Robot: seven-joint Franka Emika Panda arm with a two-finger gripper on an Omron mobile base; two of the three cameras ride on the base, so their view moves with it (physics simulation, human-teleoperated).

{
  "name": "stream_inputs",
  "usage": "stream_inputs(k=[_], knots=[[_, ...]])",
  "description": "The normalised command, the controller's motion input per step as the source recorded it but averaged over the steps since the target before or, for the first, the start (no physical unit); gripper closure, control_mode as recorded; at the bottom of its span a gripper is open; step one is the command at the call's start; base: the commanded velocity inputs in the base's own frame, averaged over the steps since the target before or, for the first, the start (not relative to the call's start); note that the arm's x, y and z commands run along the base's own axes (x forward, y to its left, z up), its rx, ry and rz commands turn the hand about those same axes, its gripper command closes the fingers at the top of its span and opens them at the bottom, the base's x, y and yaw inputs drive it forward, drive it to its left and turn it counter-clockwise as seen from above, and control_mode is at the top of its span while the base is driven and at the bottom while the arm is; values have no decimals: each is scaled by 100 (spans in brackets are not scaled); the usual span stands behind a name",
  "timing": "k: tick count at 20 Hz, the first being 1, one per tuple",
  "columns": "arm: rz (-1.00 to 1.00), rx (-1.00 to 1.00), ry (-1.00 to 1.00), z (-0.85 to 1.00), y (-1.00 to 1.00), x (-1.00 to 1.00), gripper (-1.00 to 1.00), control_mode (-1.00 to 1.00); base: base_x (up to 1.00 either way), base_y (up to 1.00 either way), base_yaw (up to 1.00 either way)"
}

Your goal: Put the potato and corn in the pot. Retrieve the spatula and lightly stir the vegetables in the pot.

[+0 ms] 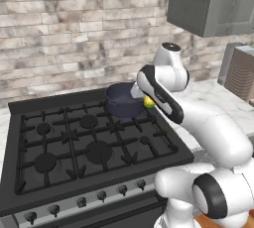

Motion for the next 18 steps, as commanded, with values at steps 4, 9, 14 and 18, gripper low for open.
stream_inputs(k=[4, 9, 14, 18], knots=[[0, 5, 23, 13, -14, 48, 100, -100, 0, 0, 0], [0, -3, 9, 0, 18, 66, 100, -100, 0, 0, 0], [0, -1, 0, -30, 3, 67, 100, -100, 0, 0, 0], [0, -1, -2, -55, 16, 56, 100, -100, 0, 0, 0]])
